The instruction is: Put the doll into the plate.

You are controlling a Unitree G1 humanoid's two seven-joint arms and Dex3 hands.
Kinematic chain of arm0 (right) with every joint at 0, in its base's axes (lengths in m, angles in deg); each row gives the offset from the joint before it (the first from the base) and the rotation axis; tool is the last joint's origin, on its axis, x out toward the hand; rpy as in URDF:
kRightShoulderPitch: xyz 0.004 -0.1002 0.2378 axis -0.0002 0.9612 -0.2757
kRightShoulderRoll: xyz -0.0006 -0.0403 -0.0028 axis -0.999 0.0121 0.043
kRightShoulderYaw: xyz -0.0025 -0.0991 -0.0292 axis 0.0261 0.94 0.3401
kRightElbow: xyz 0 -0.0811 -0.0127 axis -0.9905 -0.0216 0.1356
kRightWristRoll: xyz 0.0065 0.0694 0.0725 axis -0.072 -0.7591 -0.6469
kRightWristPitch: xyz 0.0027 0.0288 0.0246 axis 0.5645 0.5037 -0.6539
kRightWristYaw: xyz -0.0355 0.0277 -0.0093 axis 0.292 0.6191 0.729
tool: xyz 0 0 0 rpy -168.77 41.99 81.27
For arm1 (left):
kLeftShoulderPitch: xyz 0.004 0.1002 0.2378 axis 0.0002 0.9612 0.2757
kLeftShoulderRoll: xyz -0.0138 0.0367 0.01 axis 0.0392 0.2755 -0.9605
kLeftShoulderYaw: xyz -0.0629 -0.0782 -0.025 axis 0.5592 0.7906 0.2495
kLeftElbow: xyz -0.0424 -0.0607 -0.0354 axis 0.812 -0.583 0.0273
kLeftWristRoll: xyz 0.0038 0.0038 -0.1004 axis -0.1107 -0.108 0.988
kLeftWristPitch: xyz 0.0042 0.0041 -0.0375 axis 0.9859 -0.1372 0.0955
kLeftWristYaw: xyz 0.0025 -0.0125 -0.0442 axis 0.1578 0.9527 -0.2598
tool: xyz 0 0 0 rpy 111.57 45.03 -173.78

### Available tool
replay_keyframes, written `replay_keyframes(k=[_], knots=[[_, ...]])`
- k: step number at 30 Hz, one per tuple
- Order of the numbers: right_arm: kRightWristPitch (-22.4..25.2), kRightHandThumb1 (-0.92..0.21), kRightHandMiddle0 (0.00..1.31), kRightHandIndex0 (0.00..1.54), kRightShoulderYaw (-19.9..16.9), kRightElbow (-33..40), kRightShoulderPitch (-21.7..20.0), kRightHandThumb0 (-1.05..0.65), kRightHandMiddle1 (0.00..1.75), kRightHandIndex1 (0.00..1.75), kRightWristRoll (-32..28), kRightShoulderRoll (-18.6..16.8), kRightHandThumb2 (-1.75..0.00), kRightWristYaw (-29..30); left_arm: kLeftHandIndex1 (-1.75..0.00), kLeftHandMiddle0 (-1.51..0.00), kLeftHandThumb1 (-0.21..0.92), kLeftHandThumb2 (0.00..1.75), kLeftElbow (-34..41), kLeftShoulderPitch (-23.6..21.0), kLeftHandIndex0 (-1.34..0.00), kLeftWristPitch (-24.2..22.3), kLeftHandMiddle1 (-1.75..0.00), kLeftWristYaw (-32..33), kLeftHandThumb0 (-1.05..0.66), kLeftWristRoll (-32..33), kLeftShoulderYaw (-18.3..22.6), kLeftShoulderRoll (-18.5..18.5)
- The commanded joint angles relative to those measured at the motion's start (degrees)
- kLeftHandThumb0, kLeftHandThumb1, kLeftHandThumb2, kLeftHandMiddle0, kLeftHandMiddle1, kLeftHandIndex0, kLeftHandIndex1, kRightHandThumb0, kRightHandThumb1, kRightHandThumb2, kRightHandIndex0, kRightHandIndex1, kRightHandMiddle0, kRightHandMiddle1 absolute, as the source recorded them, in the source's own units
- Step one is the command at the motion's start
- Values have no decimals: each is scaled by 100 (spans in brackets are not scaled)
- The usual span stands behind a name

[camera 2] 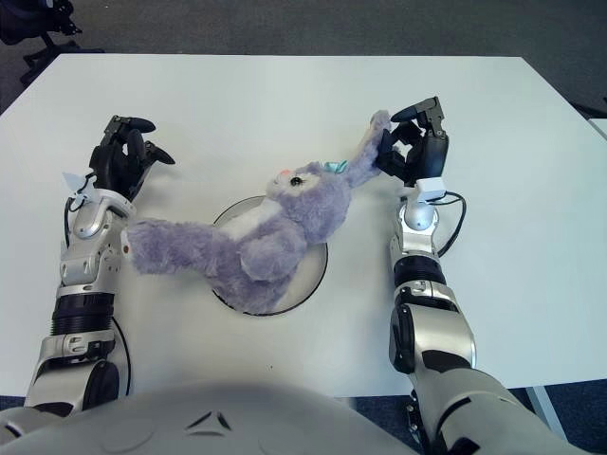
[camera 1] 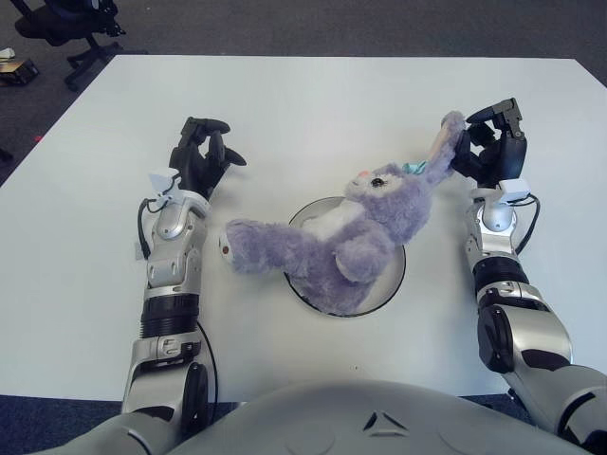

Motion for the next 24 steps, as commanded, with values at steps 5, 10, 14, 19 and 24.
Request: replay_keyframes(k=[5, 10, 14, 19, 24], knots=[[723, -68, 35, 91, 229, 698, 562, -38, 175, 175, 237, 81, -84, -151, -175, -60, 92, 50, 88, 97, -21, 70, -175, -170, -35, 77, 41, 52], [1035, -68, 35, 90, 262, 1045, 675, -38, 175, 175, 260, 69, -84, -158, -175, -60, 92, 50, 97, 112, -21, 152, -175, -230, -35, 76, 55, 42], [1210, -68, 35, 90, 277, 1233, 736, -38, 175, 175, 267, 60, -84, -159, -175, -61, 92, 50, 93, 122, -21, 227, -175, -281, -35, 72, 60, 42], [1340, -68, 35, 90, 288, 1371, 779, -38, 175, 175, 265, 59, -84, -161, -175, -63, 92, 50, 87, 129, -21, 265, -175, -314, -35, 70, 62, 42], [1430, -68, 35, 90, 302, 1475, 808, -38, 175, 175, 274, 56, -84, -160, -175, -65, 92, 50, 95, 142, -21, 295, -175, -349, -35, 68, 59, 43]])
